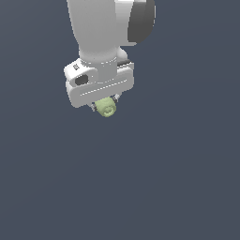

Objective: Pick up the object and move it to a goal position.

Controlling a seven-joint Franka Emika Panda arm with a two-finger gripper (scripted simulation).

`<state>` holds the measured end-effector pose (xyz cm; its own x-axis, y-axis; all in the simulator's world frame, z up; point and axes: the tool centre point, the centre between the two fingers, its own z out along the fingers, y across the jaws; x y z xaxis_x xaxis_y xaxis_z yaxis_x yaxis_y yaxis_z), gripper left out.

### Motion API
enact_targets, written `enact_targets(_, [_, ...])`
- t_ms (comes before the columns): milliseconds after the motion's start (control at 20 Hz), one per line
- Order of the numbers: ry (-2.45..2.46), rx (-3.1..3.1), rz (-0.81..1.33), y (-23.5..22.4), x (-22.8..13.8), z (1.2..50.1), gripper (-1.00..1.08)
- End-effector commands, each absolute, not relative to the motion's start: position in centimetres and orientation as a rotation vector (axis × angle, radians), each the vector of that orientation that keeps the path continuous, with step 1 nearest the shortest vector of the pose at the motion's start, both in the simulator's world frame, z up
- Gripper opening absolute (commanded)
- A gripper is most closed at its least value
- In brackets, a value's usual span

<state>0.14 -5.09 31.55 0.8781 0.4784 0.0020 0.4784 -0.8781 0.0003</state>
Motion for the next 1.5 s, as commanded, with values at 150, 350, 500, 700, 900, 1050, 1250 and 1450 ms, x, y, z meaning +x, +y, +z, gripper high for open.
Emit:
enact_targets(150, [-0.775,-3.044,-0.001,-5.2,1.2,36.6,-1.0])
enact_targets(350, [-0.774,-3.044,-0.001,-5.3,1.9,39.7,-1.0])
enact_targets(500, [-0.774,-3.044,-0.001,-5.4,2.4,41.7,-1.0])
enact_targets(700, [-0.774,-3.044,-0.001,-5.4,3.0,43.8,-1.0])
enact_targets(900, [-0.774,-3.045,0.0,-5.5,3.4,45.2,-1.0])
enact_targets(1050, [-0.774,-3.045,0.0,-5.5,3.6,46.0,-1.0])
enact_targets(1250, [-0.774,-3.045,0.0,-5.5,3.8,46.5,-1.0])
enact_targets(1450, [-0.774,-3.045,0.0,-5.5,3.9,46.7,-1.0])
